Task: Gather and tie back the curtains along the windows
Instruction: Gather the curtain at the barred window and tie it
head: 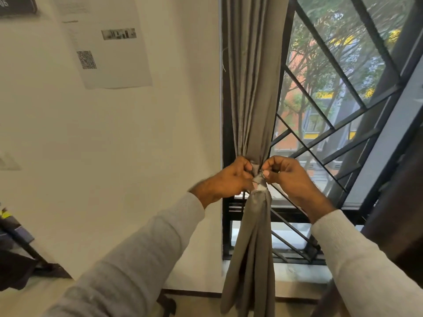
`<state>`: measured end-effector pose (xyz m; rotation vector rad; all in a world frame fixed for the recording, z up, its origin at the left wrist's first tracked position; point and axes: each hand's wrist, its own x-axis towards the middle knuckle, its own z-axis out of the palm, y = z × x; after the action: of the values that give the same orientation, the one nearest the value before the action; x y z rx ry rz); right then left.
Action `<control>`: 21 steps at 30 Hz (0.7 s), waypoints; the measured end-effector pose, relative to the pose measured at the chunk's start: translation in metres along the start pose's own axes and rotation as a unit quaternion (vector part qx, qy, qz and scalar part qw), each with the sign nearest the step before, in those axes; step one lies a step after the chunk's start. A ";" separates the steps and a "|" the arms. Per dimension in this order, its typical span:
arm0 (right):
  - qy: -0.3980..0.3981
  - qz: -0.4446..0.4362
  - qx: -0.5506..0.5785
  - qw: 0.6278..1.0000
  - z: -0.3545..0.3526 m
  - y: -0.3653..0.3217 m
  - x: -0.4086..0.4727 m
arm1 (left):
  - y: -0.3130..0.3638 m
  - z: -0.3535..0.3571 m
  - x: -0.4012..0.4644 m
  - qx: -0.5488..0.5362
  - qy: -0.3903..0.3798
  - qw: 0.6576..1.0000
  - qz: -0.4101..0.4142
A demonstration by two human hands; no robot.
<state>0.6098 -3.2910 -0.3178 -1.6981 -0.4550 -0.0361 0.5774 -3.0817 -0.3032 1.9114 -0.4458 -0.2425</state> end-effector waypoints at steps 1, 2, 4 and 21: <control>0.002 0.008 0.001 1.000 0.000 0.000 -0.002 | -0.003 0.002 -0.003 0.018 -0.017 1.000 0.010; 0.004 0.018 0.002 1.000 0.000 -0.001 -0.004 | -0.006 0.005 -0.007 0.046 -0.022 0.998 0.028; 0.002 0.029 -0.004 1.000 0.003 -0.003 -0.009 | -0.014 0.013 -0.012 0.129 0.020 0.988 0.078; 0.061 -0.029 -0.122 0.990 0.018 -0.009 -0.027 | -0.045 0.016 -0.052 0.501 0.176 0.770 0.353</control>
<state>0.5778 -3.2808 -0.3202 -1.9088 -0.4219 -0.2459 0.5332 -3.0594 -0.3533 2.5263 -1.1449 1.0480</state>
